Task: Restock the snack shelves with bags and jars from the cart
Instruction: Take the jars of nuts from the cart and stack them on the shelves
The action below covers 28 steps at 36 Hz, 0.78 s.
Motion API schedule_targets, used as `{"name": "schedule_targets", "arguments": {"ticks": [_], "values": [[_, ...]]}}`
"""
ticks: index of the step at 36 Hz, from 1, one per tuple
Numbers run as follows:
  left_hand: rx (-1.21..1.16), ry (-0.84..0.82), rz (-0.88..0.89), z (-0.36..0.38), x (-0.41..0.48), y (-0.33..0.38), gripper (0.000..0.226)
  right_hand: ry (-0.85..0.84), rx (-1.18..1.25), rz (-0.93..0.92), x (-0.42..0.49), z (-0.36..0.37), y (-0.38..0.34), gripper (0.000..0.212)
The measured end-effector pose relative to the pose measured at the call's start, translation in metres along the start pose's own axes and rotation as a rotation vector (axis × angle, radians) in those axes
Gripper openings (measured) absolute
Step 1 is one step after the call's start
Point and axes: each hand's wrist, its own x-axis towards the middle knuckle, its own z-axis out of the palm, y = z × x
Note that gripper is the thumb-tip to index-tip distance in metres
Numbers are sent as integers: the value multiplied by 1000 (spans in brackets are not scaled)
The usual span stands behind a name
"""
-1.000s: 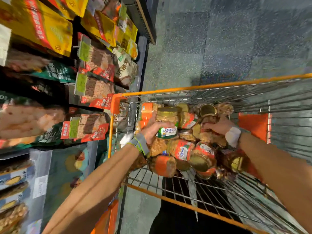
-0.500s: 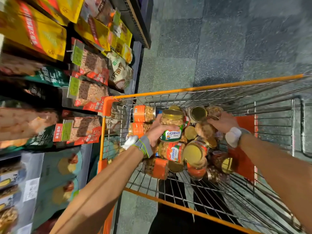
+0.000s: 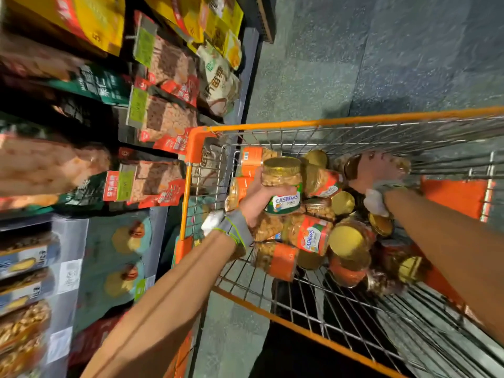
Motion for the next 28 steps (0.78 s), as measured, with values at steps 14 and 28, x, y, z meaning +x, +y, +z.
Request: {"name": "schedule_targets", "arguments": {"ticks": [14,28], "values": [[14,177,88,-81,-23,0,72,36,218,-423,-52,-30,-74,51],[-42,145,124,-154,-60,-31,62,-267,-1,-595,-101,-5,-169,32]]}}
